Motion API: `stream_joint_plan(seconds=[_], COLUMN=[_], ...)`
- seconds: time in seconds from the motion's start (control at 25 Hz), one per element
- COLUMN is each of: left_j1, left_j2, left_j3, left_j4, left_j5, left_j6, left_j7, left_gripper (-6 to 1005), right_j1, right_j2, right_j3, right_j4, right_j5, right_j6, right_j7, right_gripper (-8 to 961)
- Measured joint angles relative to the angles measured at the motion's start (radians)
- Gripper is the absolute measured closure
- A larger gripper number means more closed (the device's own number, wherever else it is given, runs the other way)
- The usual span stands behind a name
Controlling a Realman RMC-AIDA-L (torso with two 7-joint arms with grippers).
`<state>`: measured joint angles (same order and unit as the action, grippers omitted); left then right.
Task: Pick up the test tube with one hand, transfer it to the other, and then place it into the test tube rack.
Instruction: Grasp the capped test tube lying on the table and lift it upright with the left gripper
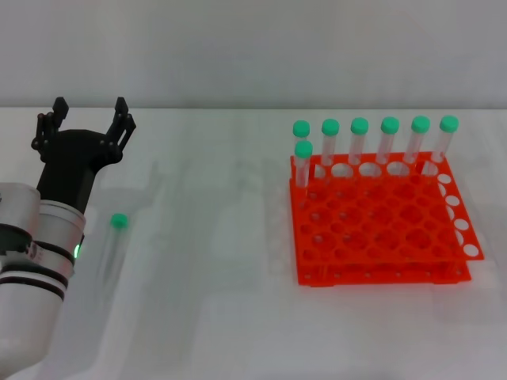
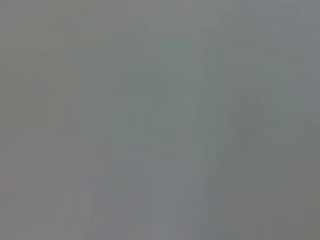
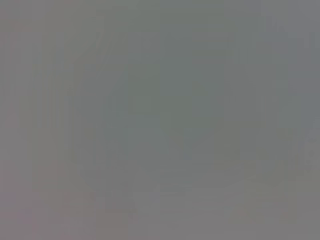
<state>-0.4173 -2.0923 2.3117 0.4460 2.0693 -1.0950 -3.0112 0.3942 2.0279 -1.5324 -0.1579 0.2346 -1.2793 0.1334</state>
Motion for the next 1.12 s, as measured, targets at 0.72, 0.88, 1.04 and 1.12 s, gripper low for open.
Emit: stream_joint_plan(seconds=[0.72, 0.88, 1.04, 1.12], left_j1=[0.008, 0.011, 0.012, 0.008], left_j2=[0.0, 0.001, 0.01, 0.016], left_j3=[0.0, -0.002, -0.009, -0.03], left_j4=[0.016, 0.054, 0.127, 0.16], left_j5=[-0.002, -0.019, -0.076, -0.079], left_j6=[0.001, 0.023, 0.109, 0.169], left_j7=[0.0, 0.0, 0.0, 0.001], left_gripper=[107, 107, 107, 107], right_j1=[0.0, 0.0, -0.001, -0.001], right_j2=[-0.002, -0.002, -0.002, -0.003], right_j3=[0.0, 0.0, 0.0, 0.0], right_j4=[0.0, 0.0, 0.0, 0.0], right_j5=[0.0, 0.003, 0.005, 0.005], right_j6=[0.0, 0.001, 0.003, 0.006], right_j7=[0.0, 0.0, 0.0, 0.0], right_gripper=[138, 138, 138, 139])
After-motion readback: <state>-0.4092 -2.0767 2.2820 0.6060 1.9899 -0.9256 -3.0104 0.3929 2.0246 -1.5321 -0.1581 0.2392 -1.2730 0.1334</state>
